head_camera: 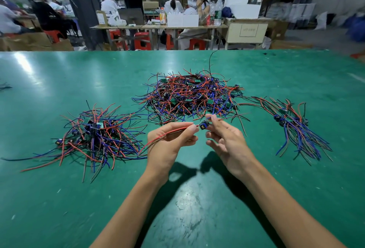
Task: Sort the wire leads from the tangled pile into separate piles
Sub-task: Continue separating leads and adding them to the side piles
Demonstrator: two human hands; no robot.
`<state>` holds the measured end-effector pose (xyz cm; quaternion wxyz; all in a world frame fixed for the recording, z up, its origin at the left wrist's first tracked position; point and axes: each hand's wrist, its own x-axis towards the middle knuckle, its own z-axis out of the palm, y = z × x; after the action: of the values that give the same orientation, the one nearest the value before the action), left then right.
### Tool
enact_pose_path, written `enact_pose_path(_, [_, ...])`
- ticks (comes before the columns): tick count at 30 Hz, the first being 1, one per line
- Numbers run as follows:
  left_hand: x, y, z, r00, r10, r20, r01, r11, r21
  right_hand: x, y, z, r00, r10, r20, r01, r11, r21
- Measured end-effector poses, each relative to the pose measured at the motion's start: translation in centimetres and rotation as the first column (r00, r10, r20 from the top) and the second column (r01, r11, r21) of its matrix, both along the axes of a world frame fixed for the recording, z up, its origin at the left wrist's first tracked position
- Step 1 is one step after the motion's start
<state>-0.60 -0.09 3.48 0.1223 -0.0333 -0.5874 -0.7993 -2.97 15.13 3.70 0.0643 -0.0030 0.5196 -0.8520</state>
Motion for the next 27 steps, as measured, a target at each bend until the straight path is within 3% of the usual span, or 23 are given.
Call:
enact_pose_path(4, [0.1,-0.2,0.0,0.997,-0.036,-0.061,0.035,0.999,-0.027,-0.3,0.8,0.2,0.995,0.07,-0.067,-0.068,0.997,0.033])
enact_pose_path(6, [0.0,-0.7,-0.3,0.99,-0.053,-0.13,0.032,0.986,-0.161,-0.6,1.1,0.1,0.995,0.066,-0.073,-0.064,0.997,0.033])
enact_pose_path(7, [-0.3,-1.1,-0.6,0.979,-0.046,-0.198,-0.018,0.95,-0.312,-0.7,1.2,0.0,0.994,0.078,-0.079,-0.076,0.997,0.032])
enact_pose_path(9, [-0.8,-2.0,-1.1,0.941,-0.03,-0.338,-0.197,0.763,-0.616,-0.9,1.7,0.0,0.988,0.124,-0.095,-0.118,0.991,0.059])
enact_pose_path(10, [-1.1,-2.3,-1.4,0.931,0.0,-0.365,-0.26,0.701,-0.664,-0.9,2.0,0.0,0.981,0.16,-0.105,-0.151,0.985,0.088])
enact_pose_path(11, [-1.2,-2.4,-1.4,0.941,0.048,-0.334,-0.269,0.703,-0.658,-0.9,2.2,-0.1,0.972,0.205,-0.114,-0.191,0.974,0.123])
enact_pose_path(13, [-1.0,-2.1,-0.9,0.991,0.086,-0.104,-0.128,0.843,-0.522,-0.9,2.5,-0.2,0.946,0.297,-0.126,-0.269,0.942,0.201])
enact_pose_path(14, [-0.9,-1.8,-0.5,0.999,0.002,0.048,0.017,0.919,-0.394,-0.9,2.6,-0.3,0.936,0.327,-0.133,-0.287,0.924,0.252])
enact_pose_path(16, [-0.5,-1.6,-0.1,0.943,-0.229,0.24,0.281,0.936,-0.212,-0.9,2.5,-0.4,0.924,0.344,-0.166,-0.263,0.888,0.376])
enact_pose_path(19, [0.0,-1.6,-0.2,0.88,-0.409,0.242,0.454,0.873,-0.176,-0.7,2.3,-0.6,0.907,0.34,-0.248,-0.179,0.844,0.505])
enact_pose_path(23, [0.0,-1.7,-0.3,0.873,-0.427,0.236,0.466,0.873,-0.142,-0.9,2.6,-0.7,0.918,0.26,-0.3,-0.045,0.819,0.572])
enact_pose_path(27, [0.2,-1.3,-0.4,0.873,-0.412,0.26,0.465,0.865,-0.188,-0.8,2.3,-0.8,0.917,0.331,-0.222,-0.166,0.823,0.543])
